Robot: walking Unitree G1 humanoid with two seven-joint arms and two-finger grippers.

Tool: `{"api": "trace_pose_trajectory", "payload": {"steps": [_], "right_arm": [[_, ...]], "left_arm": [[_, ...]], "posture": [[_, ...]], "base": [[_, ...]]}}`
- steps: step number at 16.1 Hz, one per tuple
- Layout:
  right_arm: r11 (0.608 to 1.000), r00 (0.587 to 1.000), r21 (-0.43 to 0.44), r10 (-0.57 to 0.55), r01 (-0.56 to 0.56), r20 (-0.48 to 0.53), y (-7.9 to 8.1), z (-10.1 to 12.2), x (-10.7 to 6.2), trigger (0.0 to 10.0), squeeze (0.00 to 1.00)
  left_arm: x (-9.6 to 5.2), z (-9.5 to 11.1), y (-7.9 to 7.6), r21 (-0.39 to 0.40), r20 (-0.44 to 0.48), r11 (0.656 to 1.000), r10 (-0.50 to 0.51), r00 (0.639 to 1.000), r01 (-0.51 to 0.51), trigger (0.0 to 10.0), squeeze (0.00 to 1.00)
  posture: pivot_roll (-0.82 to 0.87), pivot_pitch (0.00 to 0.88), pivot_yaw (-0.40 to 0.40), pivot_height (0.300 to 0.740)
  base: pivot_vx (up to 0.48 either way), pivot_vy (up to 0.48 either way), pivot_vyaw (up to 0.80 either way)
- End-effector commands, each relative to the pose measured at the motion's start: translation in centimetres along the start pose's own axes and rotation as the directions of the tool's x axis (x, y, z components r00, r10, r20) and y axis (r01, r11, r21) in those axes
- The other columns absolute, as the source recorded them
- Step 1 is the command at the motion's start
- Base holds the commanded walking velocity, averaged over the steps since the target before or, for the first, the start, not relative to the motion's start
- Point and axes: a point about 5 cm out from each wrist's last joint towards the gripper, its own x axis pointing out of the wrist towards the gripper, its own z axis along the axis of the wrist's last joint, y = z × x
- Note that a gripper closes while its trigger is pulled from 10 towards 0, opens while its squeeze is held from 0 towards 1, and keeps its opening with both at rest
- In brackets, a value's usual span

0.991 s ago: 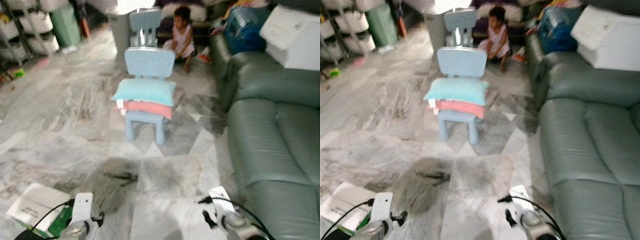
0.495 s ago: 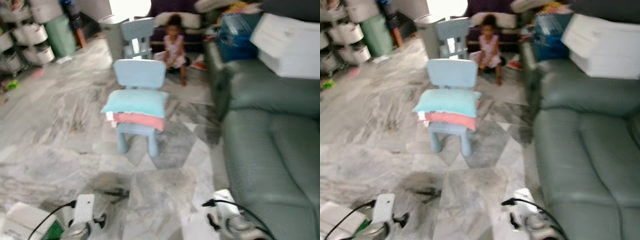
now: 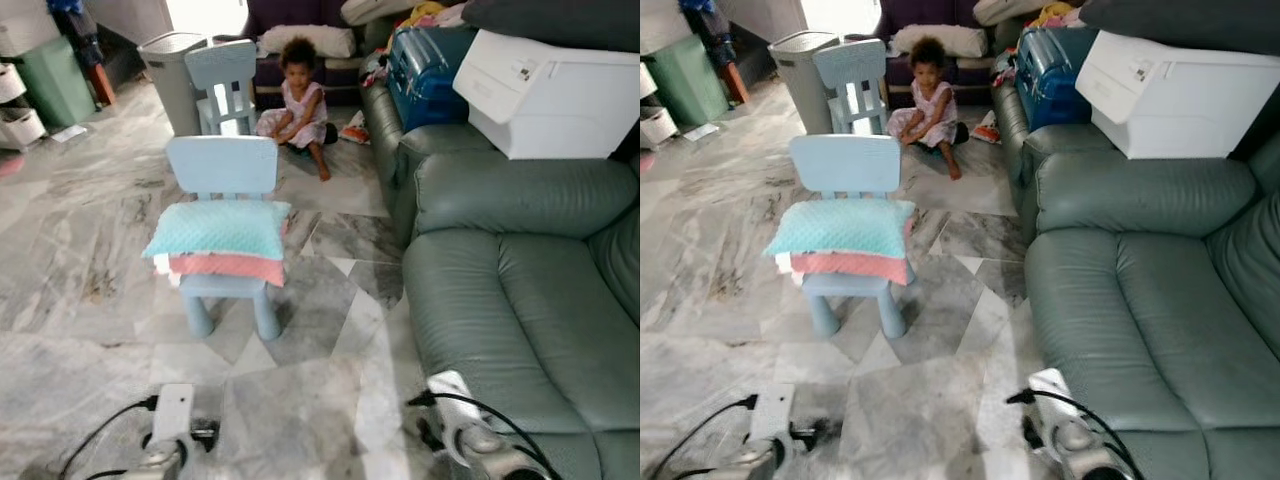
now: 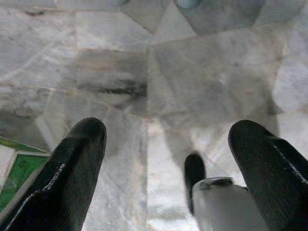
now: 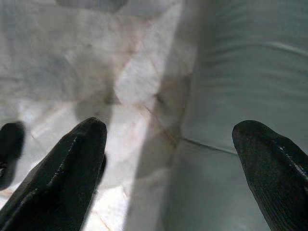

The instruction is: Move the pillow to the sofa

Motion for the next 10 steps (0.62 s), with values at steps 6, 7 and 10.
{"api": "trace_pose_trajectory", "payload": {"steps": [6,7,10], "right_arm": [[1.000,1.000,0.003,0.013,-0.013,0.001,0.57,0.13,0.06,10.0,0.00],[1.000,1.000,0.003,0.013,-0.013,0.000,0.58,0.13,0.06,10.0,0.00],[1.000,1.000,0.002,0.013,-0.013,0.001,0.59,0.15,0.06,10.0,0.00]], "left_arm": [[-0.17,-0.60,0.99,-0.010,-0.022,0.999,0.032,0.999,-0.032,10.0,0.00],[-0.18,-0.63,0.99,0.001,-0.024,0.999,0.034,0.999,-0.034,10.0,0.00],[-0.18,-0.71,0.95,-0.003,-0.031,0.999,0.032,0.999,-0.033,10.0,0.00]], "posture": [[-0.10,0.000,0.014,0.740],[-0.10,0.000,0.014,0.740],[-0.10,0.000,0.015,0.740]], "base": [[0.000,0.465,0.00],[0.000,0.472,0.00],[0.000,0.472,0.00]]}}
